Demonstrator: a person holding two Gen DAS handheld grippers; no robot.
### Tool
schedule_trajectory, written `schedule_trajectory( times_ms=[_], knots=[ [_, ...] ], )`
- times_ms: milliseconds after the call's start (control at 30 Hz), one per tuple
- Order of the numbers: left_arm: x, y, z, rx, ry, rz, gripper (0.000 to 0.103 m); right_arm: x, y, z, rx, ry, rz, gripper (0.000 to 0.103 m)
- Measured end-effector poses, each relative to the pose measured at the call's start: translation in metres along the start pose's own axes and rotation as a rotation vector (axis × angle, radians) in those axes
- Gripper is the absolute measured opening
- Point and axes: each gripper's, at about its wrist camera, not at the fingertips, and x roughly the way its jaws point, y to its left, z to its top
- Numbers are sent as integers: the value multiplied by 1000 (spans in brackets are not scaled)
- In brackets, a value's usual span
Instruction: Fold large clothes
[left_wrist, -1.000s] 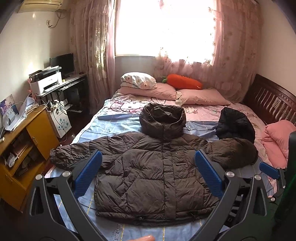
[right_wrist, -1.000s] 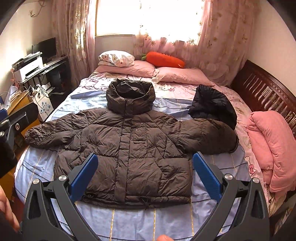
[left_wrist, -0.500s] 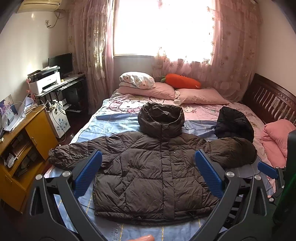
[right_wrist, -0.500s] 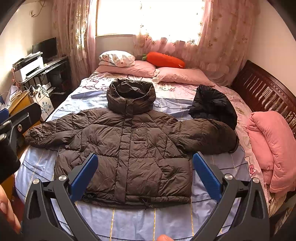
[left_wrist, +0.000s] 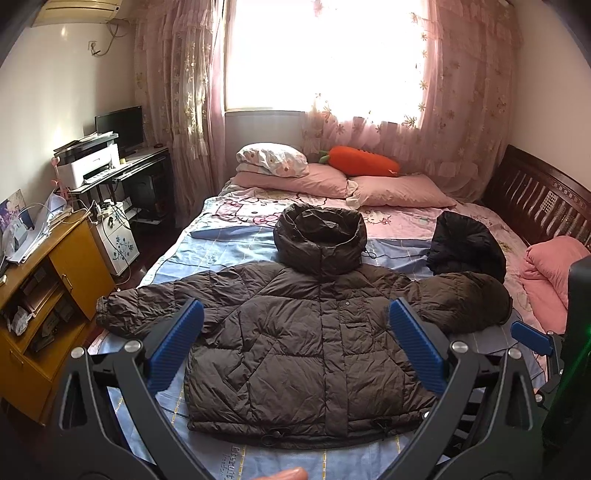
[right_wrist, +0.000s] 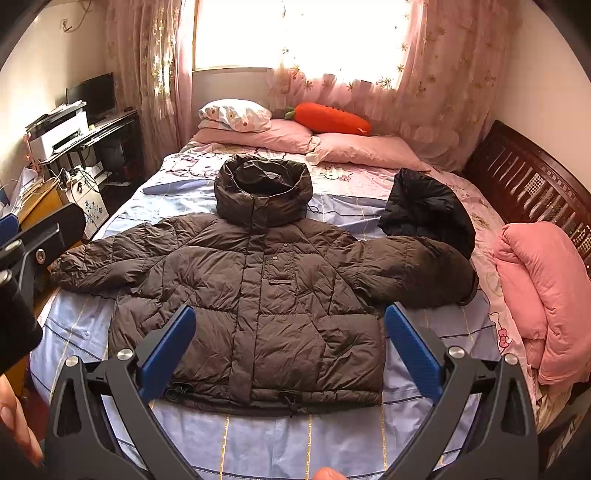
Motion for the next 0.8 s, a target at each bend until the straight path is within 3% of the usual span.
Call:
schedule_trajectory(
  times_ms=[533, 633, 733, 800],
  knots=[
    [6, 0, 1, 13, 18, -3, 101, 6, -3, 1, -20, 12, 31, 102],
    [30, 3, 9, 57, 65, -22, 101, 24, -43, 19, -1, 31, 109, 102],
    [69, -4, 14, 95, 86, 9, 101, 62, -140, 35, 202, 3, 119, 102],
    [108, -22, 11, 121, 103, -26, 101, 103, -207, 33, 365, 25, 142, 102]
  ],
)
